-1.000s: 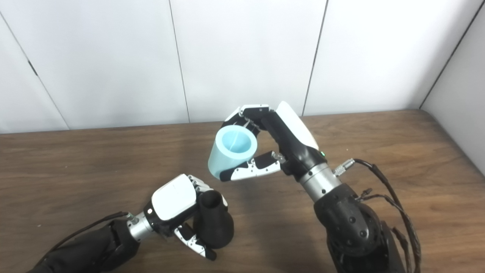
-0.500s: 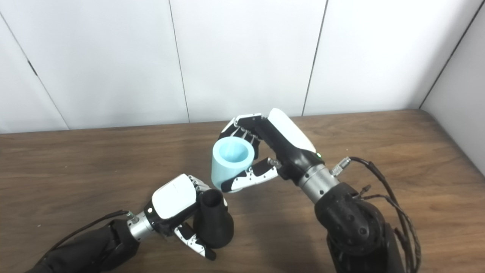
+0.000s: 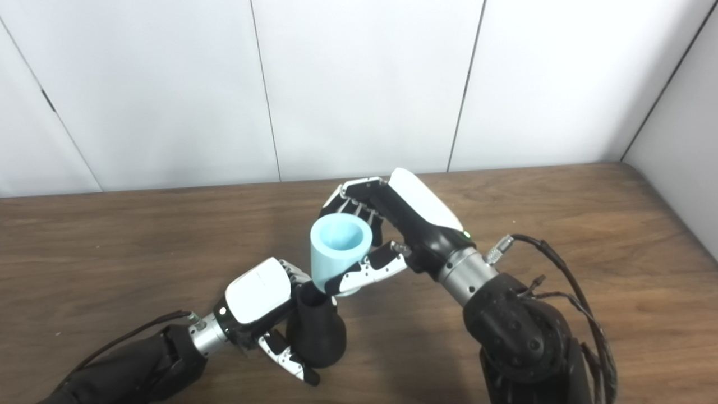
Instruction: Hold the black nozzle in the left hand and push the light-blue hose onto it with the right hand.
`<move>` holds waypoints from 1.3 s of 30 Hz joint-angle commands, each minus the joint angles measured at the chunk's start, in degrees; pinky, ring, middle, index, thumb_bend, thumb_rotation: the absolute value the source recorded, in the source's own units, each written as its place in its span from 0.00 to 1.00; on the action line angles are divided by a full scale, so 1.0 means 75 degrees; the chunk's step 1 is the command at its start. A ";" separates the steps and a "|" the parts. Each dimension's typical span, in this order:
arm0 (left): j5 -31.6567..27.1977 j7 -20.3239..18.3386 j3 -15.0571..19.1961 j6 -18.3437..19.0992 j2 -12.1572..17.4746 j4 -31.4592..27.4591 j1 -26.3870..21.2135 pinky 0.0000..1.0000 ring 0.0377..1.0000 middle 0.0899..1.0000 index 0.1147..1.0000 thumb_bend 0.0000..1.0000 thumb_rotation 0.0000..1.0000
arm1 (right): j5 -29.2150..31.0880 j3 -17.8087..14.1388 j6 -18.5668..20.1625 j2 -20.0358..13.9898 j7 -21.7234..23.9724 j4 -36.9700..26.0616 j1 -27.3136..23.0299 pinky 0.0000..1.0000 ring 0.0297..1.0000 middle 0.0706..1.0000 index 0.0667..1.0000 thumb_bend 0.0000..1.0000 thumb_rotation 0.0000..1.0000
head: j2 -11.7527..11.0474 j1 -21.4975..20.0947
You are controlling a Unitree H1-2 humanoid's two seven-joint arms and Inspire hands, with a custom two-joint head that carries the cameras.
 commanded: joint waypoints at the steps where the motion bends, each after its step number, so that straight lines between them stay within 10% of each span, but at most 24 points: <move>1: 0.0239 -0.0656 -0.0625 -0.0002 -0.0103 0.0369 0.1125 0.20 0.21 0.33 0.43 0.52 0.00 | 0.0188 -0.0037 -0.0073 -0.0023 -0.0311 -0.0249 -0.0188 0.20 0.32 0.43 0.50 0.51 0.00 | 0.0007 0.0047; 34: 0.0166 -0.0600 -0.0629 -0.0002 -0.0137 0.0331 0.1247 0.20 0.21 0.35 0.43 0.52 0.00 | 0.0872 0.0686 -0.1380 -0.0234 -0.1747 0.0390 0.0640 0.19 0.43 0.39 0.49 0.52 0.00 | -0.0010 0.0193; 38: 0.0214 -0.0587 -0.0643 -0.0002 -0.0164 0.0368 0.1246 0.17 0.18 0.35 0.42 0.52 0.00 | 0.0870 0.0692 -0.1476 -0.0266 -0.1803 0.0458 0.0673 0.16 0.40 0.38 0.49 0.51 0.00 | -0.0037 0.0228; 39: 0.0204 -0.0570 -0.0659 -0.0001 -0.0170 0.0379 0.1244 0.16 0.16 0.36 0.41 0.52 0.00 | 0.0875 0.0699 -0.1576 -0.0280 -0.1850 0.0500 0.0688 0.12 0.21 0.40 0.46 0.52 0.00 | -0.0041 0.0233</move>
